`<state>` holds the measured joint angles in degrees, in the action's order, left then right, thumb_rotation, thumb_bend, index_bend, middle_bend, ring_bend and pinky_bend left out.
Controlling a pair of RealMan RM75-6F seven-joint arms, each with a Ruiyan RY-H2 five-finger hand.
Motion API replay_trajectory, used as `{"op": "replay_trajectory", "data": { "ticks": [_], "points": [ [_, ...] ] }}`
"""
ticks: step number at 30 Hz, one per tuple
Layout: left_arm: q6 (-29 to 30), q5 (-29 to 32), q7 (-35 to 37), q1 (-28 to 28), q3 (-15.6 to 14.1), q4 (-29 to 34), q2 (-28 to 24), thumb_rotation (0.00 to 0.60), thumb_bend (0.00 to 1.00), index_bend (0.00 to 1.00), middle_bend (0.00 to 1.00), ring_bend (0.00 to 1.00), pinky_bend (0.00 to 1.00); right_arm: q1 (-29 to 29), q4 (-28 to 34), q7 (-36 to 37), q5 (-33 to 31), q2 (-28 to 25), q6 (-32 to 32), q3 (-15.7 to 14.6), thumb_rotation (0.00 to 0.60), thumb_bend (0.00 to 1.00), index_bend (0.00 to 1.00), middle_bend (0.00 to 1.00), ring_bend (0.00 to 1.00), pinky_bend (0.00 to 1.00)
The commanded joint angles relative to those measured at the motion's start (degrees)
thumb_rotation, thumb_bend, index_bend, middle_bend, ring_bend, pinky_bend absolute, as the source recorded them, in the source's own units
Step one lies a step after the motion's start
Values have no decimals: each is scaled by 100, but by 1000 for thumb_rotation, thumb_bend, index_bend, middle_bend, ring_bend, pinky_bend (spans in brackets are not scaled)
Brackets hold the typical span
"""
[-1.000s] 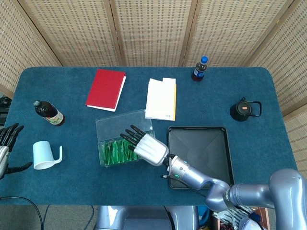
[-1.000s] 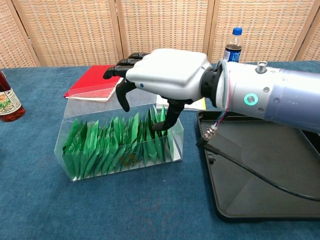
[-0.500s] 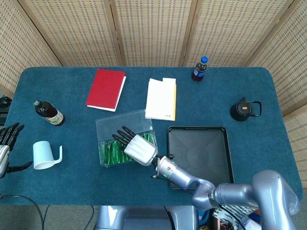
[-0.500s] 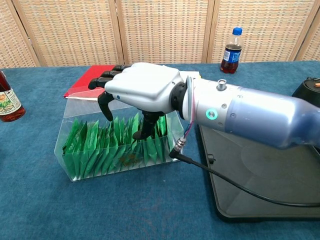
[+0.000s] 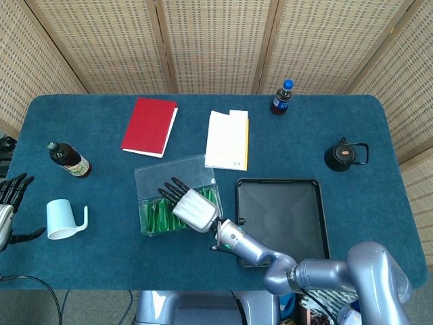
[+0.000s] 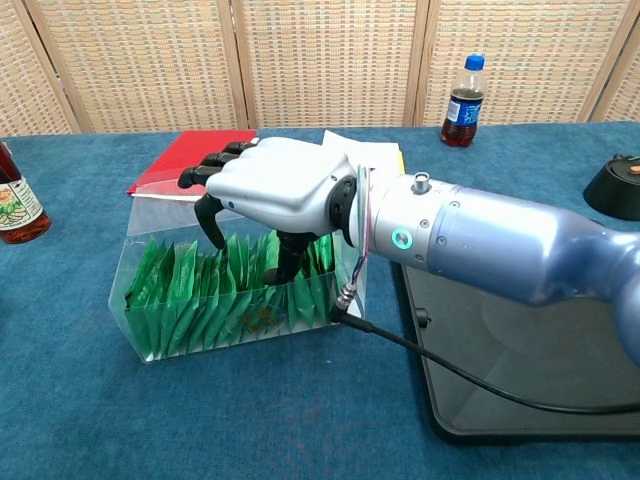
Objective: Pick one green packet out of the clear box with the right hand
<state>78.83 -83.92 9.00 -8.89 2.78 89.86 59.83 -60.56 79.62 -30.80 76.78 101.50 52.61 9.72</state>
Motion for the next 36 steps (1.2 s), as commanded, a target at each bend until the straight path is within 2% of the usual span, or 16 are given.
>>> {"op": "replay_trajectory", "data": {
  "ticks": [1, 17, 18, 20, 24, 36],
  "points": [
    [6, 7, 3, 4, 3, 0, -1, 600, 73, 0, 0, 0, 0, 4, 36, 38, 1, 2, -13, 20, 600, 364, 446, 141, 0, 0],
    [-7, 1, -24, -10, -8, 2, 9, 600, 73, 0, 0, 0, 0, 57, 261, -58, 71, -274, -53, 12, 600, 364, 446, 144, 0, 0],
    [-10, 1, -27, -12, -10, 1, 11, 600, 73, 0, 0, 0, 0, -41, 180, -10, 188, -243, -69, 81, 600, 364, 446, 144, 0, 0],
    [-14, 3, -29, -14, -10, 1, 11, 600, 72, 0, 0, 0, 0, 22, 109, 100, 272, -244, -28, -22, 600, 364, 446, 144, 0, 0],
    [-19, 6, -33, -17, -9, 2, 10, 600, 73, 0, 0, 0, 0, 24, 55, 183, 341, -225, -24, -44, 600, 364, 446, 144, 0, 0],
    [-28, 13, -14, -25, -9, -5, 4, 600, 72, 0, 0, 0, 0, 36, 92, -92, 11, -169, -229, -14, 600, 364, 446, 146, 0, 0]
  ]
}}
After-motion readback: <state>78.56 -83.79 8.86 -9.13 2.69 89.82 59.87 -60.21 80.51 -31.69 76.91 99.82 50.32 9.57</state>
